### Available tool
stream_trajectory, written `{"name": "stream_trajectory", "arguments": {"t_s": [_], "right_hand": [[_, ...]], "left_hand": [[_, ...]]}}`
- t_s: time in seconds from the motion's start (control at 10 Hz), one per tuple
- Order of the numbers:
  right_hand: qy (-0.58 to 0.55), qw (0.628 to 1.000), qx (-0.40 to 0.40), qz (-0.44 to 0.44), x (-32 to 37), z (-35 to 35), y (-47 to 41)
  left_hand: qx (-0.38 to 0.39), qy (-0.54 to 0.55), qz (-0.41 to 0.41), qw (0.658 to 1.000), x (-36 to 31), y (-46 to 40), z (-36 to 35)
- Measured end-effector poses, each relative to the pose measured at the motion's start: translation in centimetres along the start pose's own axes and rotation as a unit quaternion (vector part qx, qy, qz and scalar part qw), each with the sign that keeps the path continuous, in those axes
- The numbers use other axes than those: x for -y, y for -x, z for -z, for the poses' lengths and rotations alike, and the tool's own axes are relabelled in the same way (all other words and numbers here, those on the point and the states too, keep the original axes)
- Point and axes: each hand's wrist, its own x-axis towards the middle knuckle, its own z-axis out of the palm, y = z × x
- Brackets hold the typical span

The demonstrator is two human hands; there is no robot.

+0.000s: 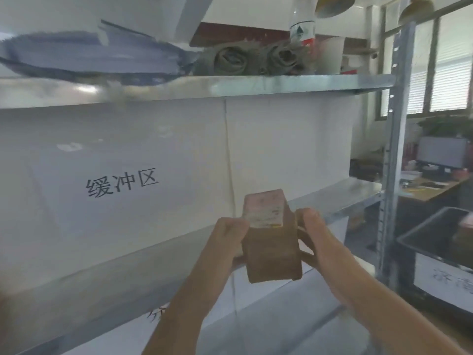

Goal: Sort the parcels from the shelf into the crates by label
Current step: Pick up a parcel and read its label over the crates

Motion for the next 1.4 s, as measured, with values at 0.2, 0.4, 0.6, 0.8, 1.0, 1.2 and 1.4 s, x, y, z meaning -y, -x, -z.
{"name": "stream_trajectory", "arguments": {"t_s": [0.2, 0.4, 0.6, 0.8, 1.0, 1.2, 1.4], "right_hand": [[-0.004, 0.997, 0.038, 0.072, 0.6, 10.8, 2.3], [0.105, 0.987, -0.055, 0.112, -1.6, 20.3, 3.2], [0.104, 0.984, -0.120, 0.082, -2.8, 27.1, 5.3], [0.045, 0.985, -0.163, 0.026, -3.7, 32.1, 6.3], [0.211, 0.931, -0.297, 0.000, -5.7, 36.7, 5.5], [0.218, 0.903, -0.369, -0.034, -6.2, 38.3, 3.1], [0.276, 0.848, -0.448, -0.068, -8.3, 40.2, 1.2]], "left_hand": [[0.071, -0.026, -0.113, 0.991, 3.6, -2.8, -11.5], [0.122, -0.030, -0.160, 0.979, 5.0, -4.9, -20.6], [0.195, 0.020, -0.158, 0.968, 7.0, -7.4, -28.4], [0.268, 0.032, -0.102, 0.957, 9.2, -10.3, -35.9], [0.355, 0.075, -0.058, 0.930, 11.5, -14.6, -42.4], [0.418, 0.086, -0.085, 0.900, 12.2, -19.0, -46.8], [0.498, 0.055, -0.036, 0.865, 13.8, -21.9, -51.0]]}}
